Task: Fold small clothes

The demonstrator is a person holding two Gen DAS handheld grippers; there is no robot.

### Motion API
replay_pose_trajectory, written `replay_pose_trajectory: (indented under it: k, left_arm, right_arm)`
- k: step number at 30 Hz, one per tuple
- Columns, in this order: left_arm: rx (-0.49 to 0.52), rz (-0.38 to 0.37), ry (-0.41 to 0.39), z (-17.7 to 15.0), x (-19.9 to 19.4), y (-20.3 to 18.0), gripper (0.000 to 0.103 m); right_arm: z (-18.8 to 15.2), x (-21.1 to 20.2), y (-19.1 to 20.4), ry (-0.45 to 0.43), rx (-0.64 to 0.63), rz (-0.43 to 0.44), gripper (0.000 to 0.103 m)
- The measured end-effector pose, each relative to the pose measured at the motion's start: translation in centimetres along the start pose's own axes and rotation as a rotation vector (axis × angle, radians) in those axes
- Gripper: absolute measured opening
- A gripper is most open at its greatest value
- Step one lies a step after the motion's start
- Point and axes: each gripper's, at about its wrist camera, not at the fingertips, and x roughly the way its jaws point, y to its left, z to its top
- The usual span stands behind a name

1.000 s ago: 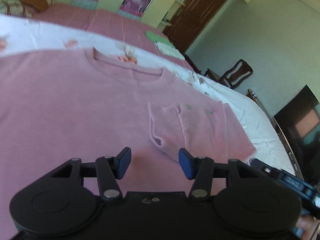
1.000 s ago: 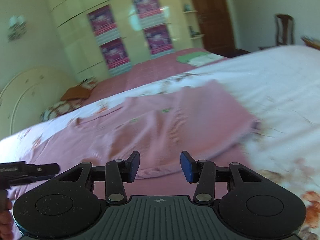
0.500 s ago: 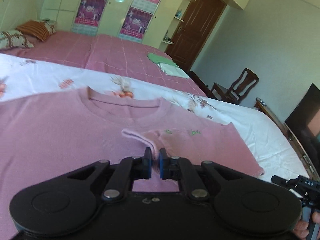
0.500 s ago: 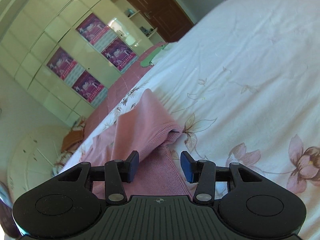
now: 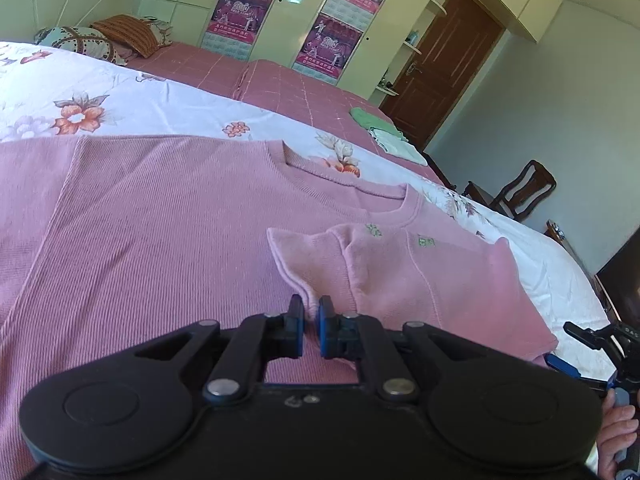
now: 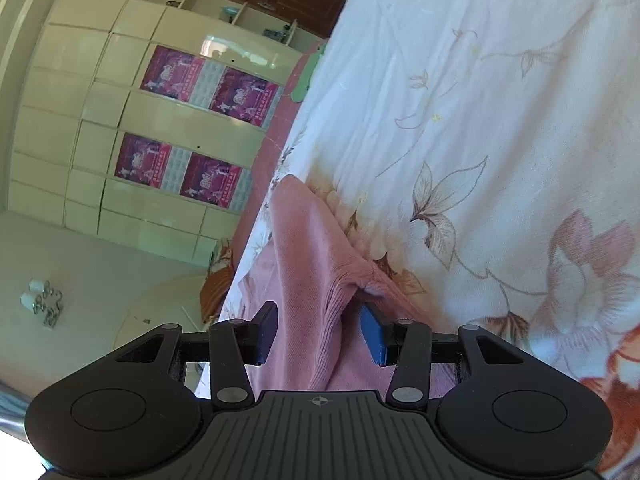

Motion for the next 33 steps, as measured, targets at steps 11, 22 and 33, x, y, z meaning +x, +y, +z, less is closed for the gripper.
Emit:
replay_pose_trajectory:
  k: [11, 22, 33]
  left_arm:
    - [-0.039, -0.018, -0.094, -0.5, -0.6, 0.8, 0.005]
    - [0.037, 0.058, -0.118, 0.8, -0.8, 1.6, 0.053]
    - [0.121, 0.007, 0.046, 2.9, 5.3, -0.3, 0.008]
  right_arm:
    - [0.0, -0.4, 1.1, -0.013, -0.181, -0.113, 0.005]
    - [-2.6, -5.2, 4.0, -0.034, -0.503, -0.159, 0.056]
    - [1.6, 2.7, 8.4, -0.037, -0.629, -0.152, 0.045]
